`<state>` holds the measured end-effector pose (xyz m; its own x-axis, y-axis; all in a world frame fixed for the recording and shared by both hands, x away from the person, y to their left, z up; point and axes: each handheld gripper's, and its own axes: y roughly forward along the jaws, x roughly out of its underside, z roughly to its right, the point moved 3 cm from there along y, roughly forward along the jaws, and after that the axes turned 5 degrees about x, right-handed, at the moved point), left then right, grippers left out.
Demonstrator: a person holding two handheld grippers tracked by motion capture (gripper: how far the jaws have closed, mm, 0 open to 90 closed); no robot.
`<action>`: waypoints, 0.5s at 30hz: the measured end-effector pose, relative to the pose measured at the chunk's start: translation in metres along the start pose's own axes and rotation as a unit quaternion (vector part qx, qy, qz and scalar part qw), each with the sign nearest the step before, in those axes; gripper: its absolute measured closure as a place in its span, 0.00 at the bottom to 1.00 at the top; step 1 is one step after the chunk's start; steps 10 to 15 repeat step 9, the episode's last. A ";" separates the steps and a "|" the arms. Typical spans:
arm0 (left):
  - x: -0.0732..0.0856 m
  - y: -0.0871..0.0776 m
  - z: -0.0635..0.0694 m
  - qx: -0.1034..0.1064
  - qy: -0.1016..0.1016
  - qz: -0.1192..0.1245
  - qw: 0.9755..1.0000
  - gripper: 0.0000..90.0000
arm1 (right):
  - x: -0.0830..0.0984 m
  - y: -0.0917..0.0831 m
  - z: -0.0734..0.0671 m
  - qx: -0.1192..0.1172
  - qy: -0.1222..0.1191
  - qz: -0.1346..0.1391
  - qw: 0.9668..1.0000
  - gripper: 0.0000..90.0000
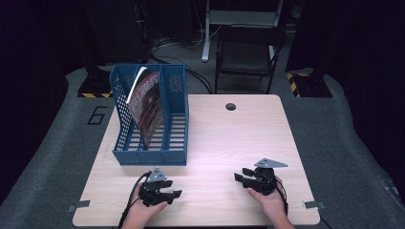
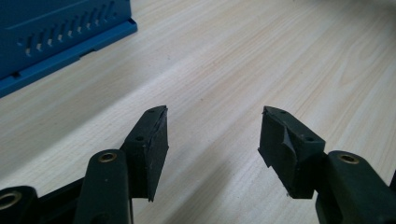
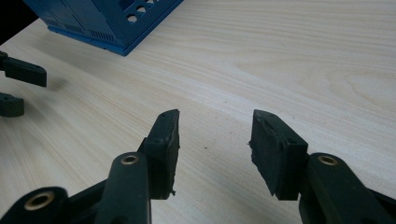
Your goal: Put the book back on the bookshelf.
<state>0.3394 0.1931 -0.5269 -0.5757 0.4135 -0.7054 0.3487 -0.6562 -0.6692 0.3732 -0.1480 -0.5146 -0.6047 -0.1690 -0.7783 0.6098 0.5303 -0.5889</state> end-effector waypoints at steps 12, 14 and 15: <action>0.001 0.007 -0.002 -0.004 0.022 -0.013 1.000 0.46 | 0.001 0.000 -0.001 0.002 0.001 -0.004 1.000 0.57; 0.001 0.007 -0.002 -0.004 0.022 -0.013 1.000 0.46 | 0.001 0.000 -0.001 0.002 0.001 -0.004 1.000 0.57; 0.001 0.007 -0.002 -0.004 0.022 -0.013 1.000 0.46 | 0.001 0.000 -0.001 0.002 0.001 -0.004 1.000 0.57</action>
